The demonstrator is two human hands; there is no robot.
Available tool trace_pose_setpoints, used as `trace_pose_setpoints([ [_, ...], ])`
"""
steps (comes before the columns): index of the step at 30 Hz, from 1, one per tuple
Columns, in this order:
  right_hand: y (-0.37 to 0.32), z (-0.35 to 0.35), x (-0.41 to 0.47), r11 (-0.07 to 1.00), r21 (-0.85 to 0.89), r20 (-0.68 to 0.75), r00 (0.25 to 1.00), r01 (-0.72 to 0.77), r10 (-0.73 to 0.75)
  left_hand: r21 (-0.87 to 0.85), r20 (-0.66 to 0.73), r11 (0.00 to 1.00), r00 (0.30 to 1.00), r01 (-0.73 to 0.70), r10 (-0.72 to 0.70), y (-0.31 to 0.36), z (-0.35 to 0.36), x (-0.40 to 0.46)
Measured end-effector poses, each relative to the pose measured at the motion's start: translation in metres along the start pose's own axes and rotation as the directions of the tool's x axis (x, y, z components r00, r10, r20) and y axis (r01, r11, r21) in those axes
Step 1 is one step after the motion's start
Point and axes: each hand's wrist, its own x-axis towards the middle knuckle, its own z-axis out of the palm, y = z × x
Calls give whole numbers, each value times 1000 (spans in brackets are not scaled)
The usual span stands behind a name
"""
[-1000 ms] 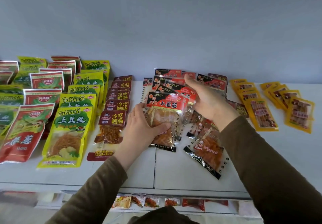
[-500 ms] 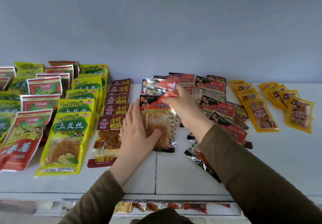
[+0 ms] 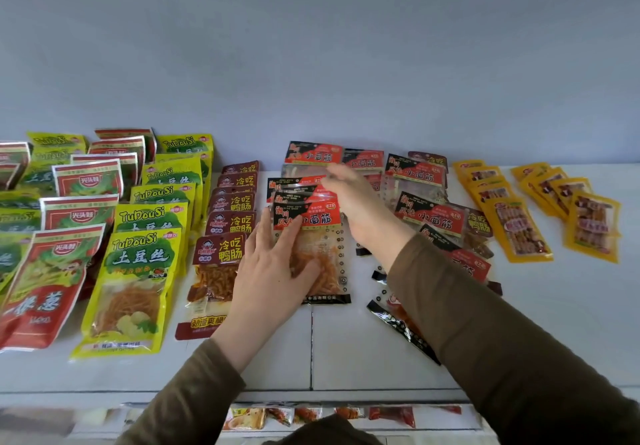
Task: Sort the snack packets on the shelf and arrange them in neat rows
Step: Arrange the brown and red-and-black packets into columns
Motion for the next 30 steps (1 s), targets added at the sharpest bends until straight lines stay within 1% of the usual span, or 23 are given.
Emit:
trace_pose_setpoints([
  [2, -1, 6, 2, 999, -33, 42, 998, -35, 37, 4, 17, 1000, 1000, 14, -14, 0, -2, 2],
  [4, -3, 8, 6, 997, -20, 84, 994, -75, 76, 9, 32, 999, 999, 32, -32, 0, -4, 4],
  [6, -5, 7, 9, 996, -1, 99, 991, -86, 85, 14, 44, 999, 998, 39, -39, 0, -5, 6],
  [11, -4, -9, 12, 994, -66, 4, 996, -87, 88, 12, 70, 999, 997, 32, -33, 1, -5, 7],
  [13, -2, -15, 15, 995, -26, -48, 994, -101, 100, 5, 80, 999, 996, 31, -32, 2, -5, 8],
  [15, -4, -14, 17, 993, 34, -61, 991, -116, 118, -3, 88, 1000, 996, 27, -27, 4, -5, 9],
  [18, -10, -3, 24, 985, 49, -17, 986, -166, 167, -44, 97, 998, 995, 40, -36, 6, -4, 9],
  [21, -16, 7, 33, 971, 73, 34, 973, -230, 228, -129, 41, 991, 999, 40, -35, 7, -11, 16],
  [22, -16, 9, 36, 968, 71, 45, 970, -241, 238, -132, 23, 991, 999, 33, -30, 7, -14, 22],
  [24, -17, 13, 39, 964, 56, 45, 966, -259, 256, -63, 35, 997, 999, 32, -30, 5, -21, 36],
  [27, -18, 18, 41, 965, 43, 20, 966, -259, 259, 113, 125, 993, 990, 43, -57, -1, -26, 55],
  [30, -19, 20, 46, 960, 46, 24, 961, -276, 275, 202, 194, 979, 979, 20, -61, -6, -21, 61],
])
